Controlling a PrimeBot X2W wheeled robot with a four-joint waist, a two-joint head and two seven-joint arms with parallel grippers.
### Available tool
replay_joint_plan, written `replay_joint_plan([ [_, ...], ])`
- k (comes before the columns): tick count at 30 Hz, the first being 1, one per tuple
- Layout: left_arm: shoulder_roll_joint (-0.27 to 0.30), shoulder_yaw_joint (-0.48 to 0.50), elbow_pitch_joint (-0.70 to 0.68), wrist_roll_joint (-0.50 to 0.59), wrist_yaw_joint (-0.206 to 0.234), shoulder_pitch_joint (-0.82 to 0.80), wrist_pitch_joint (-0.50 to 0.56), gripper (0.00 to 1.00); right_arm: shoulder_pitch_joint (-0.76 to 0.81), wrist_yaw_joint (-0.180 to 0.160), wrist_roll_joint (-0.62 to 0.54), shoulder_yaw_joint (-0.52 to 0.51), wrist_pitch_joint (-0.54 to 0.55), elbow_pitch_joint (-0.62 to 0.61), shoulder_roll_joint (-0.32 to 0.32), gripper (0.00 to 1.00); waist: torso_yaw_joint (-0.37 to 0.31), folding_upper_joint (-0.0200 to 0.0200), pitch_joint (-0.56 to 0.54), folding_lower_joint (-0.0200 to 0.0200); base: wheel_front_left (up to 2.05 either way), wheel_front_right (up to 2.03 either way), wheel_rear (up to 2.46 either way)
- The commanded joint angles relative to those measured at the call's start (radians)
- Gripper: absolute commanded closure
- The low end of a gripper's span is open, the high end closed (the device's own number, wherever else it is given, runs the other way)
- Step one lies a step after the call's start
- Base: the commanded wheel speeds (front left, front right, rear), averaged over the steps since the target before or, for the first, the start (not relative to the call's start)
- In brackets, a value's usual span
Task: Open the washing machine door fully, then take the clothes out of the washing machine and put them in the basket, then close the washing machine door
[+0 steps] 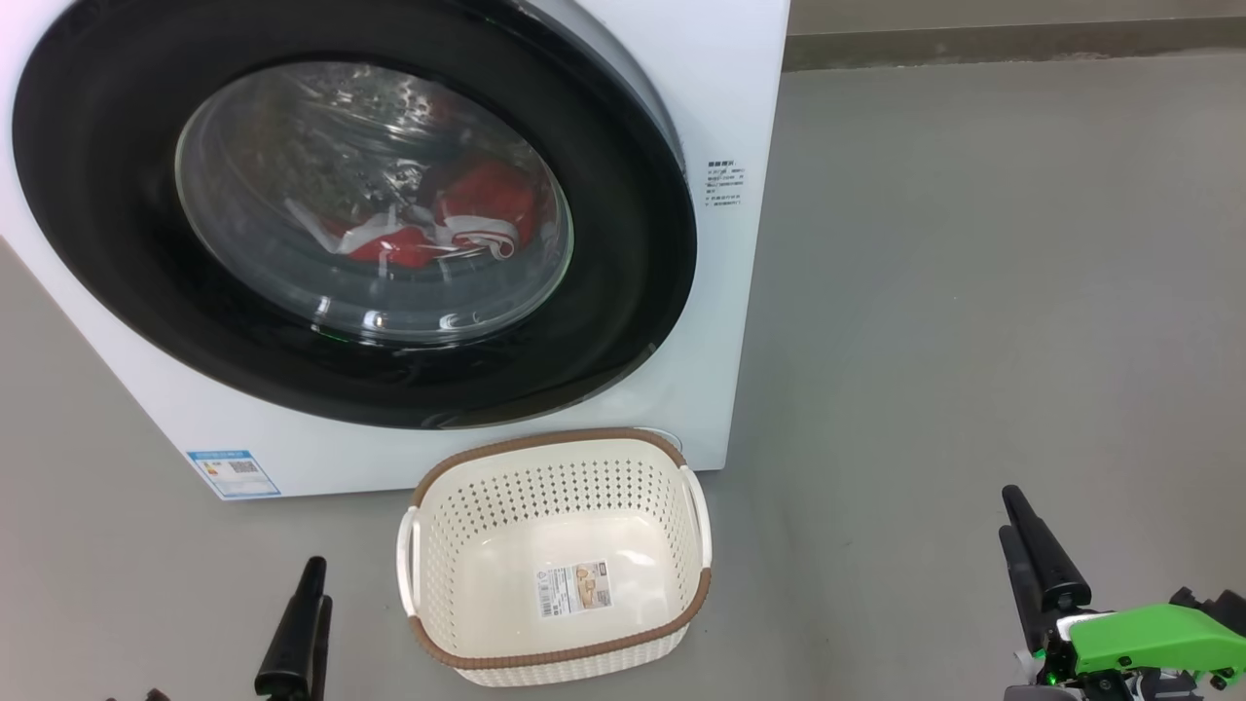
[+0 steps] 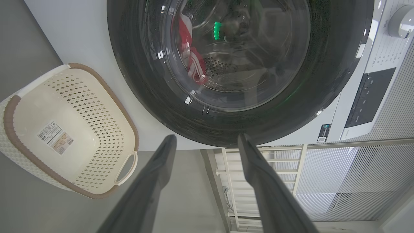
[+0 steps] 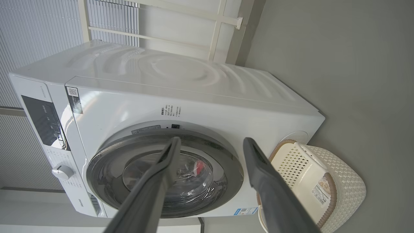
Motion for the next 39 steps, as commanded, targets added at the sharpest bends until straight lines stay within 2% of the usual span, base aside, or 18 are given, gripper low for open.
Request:
replay_joint_plan([
  [1, 0.014, 0.012, -0.038, 0.028, -0.002, -0.012, -0.01, 0.0, -0.013, 0.0, -0.029, 0.003, -0.013, -0.034, -0.02, 0.0, 0.0, -0.0001, 0.001, -0.0001, 0.0, 0.0, 0.0],
  [9, 0.014, 0.018, -0.063, 0.148, -0.001, -0.005, -0.034, 0.0, -0.009, 0.0, -0.135, 0.016, -0.037, -0.046, -0.029, 0.0, 0.001, -0.0001, 0.005, -0.0002, 0.0, 0.0, 0.0],
  [19, 0.015, -0.006, -0.101, 0.328, 0.025, 0.004, -0.064, 0.0, -0.006, 0.0, -0.266, 0.034, -0.066, -0.06, -0.036, 0.0, -0.001, -0.0001, 0.013, -0.0002, 0.0, 0.0, 0.0],
  [39, 0.017, -0.041, -0.151, 0.604, 0.071, 0.019, -0.12, 0.0, 0.009, 0.0, -0.482, 0.051, -0.122, -0.081, -0.043, 0.0, 0.004, -0.0001, 0.025, -0.0002, 0.0, 0.0, 0.0],
])
